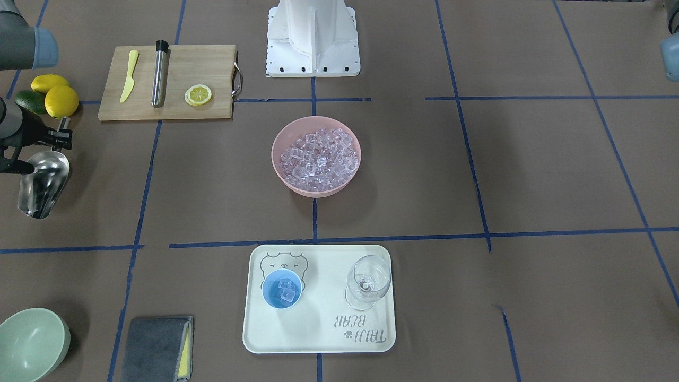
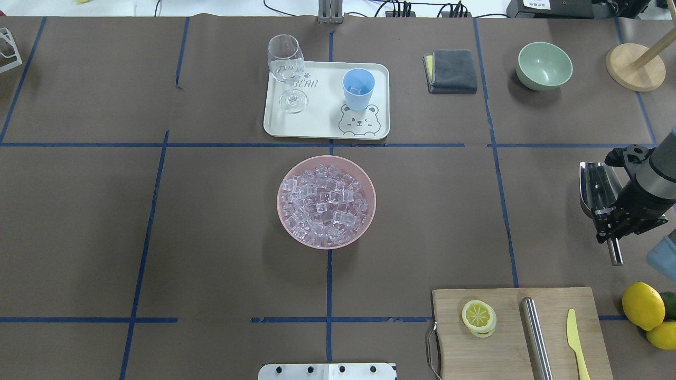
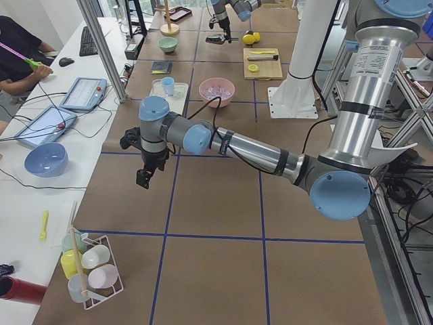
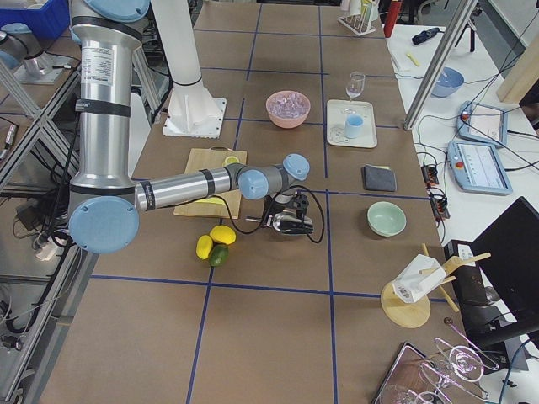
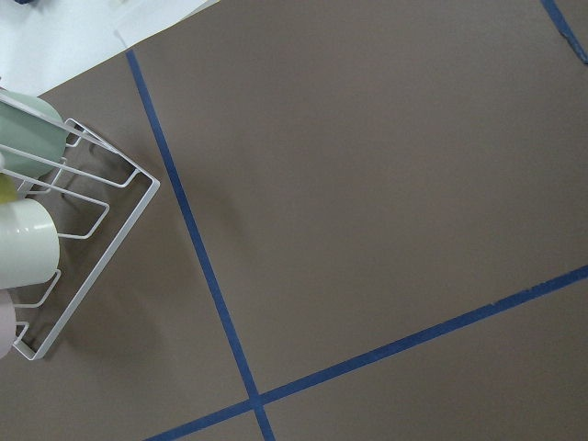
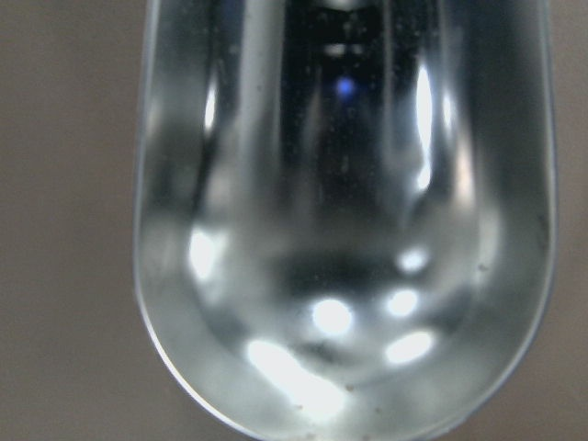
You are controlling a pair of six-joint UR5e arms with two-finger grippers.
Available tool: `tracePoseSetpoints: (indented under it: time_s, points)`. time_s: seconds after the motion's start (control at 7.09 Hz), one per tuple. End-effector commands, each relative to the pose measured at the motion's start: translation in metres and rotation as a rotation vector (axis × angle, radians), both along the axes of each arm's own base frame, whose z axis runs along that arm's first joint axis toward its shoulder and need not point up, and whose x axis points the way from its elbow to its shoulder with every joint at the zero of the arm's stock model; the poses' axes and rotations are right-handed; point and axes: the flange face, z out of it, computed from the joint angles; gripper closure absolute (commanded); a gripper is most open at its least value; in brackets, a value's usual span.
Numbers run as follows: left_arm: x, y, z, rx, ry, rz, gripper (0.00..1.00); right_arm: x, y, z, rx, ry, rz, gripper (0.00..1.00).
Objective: Put ice in cup with scoop
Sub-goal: 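Lower the scoop onto the table and open the right gripper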
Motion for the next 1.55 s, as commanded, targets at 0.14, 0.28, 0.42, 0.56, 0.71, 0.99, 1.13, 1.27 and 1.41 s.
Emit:
tracePoseSetpoints:
  time_s: [0.14,0.28,0.42,0.56,0.71,0.99,1.13,1.27,1.41]
  points:
    - [-0.001,-0.002,-0.003,0.005,0.0,-0.002,0.0,0.0,0.002,0.005,-0.007,0.003,-0.004,0.01]
    - [-0.001,-0.002,-0.003,0.004,0.002,-0.001,0.0,0.0,0.002,0.007,-0.006,0.005,-0.006,0.0]
    - [0.0,-0.002,-0.003,0.006,0.002,0.0,0.0,0.001,0.001,0.005,0.004,-0.001,-0.002,0.0]
    - [0.0,-0.002,-0.003,0.006,0.001,0.0,0.0,0.0,0.0,-0.003,0.027,-0.018,0.002,0.0]
    - [0.0,-0.003,-0.002,0.005,0.0,0.0,0.0,0.012,-0.008,-0.019,0.08,-0.047,0.031,0.0]
    - [0.0,-0.003,0.004,-0.007,-0.005,-0.004,0.0,0.077,-0.035,-0.06,0.17,-0.083,0.171,0.0]
    - [0.0,-0.001,0.013,-0.026,-0.005,-0.006,0.0,0.107,-0.046,-0.068,0.215,-0.094,0.21,0.0]
    - [0.0,-0.003,0.019,-0.044,-0.005,-0.006,0.0,0.139,-0.052,-0.062,0.291,-0.1,0.195,0.0]
    - [0.0,-0.001,0.025,-0.057,-0.001,-0.005,0.0,0.167,-0.056,-0.046,0.34,-0.081,0.178,0.0]
